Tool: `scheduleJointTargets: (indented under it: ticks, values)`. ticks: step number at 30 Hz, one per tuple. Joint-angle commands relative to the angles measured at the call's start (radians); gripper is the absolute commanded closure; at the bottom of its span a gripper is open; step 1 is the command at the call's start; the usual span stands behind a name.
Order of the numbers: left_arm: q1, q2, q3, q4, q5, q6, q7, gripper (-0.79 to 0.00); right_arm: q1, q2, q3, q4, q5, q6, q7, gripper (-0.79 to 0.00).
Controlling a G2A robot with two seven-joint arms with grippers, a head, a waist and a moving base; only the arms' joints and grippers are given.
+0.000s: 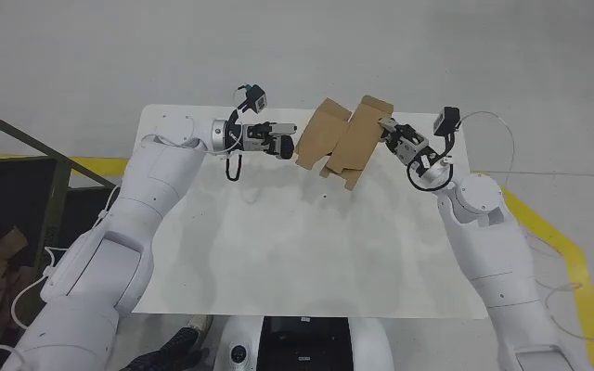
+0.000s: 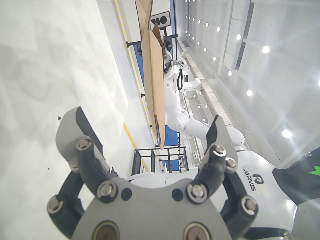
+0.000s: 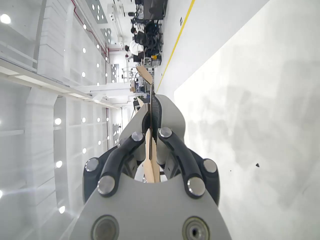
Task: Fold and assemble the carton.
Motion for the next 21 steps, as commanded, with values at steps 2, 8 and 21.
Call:
scheduleJointTargets:
  ticks: [2,8,21]
  values:
    - [0.0,0.0,0.0,0.0,0.0,0.0,0.0,-0.785,-0.056,0.001,0.019,-0.074,-0.009,0.036,-0.091,0.0]
    - [0.0,0.0,0.0,0.0,0.0,0.0,0.0,-0.785,-0.113,-0.004,0.027,-0.144,-0.034,0.064,-0.227,0.0]
    - [0.0,0.0,0.0,0.0,0.0,0.0,0.0,-0.785,-0.156,-0.03,-0.019,-0.19,-0.127,0.024,-0.466,0.0]
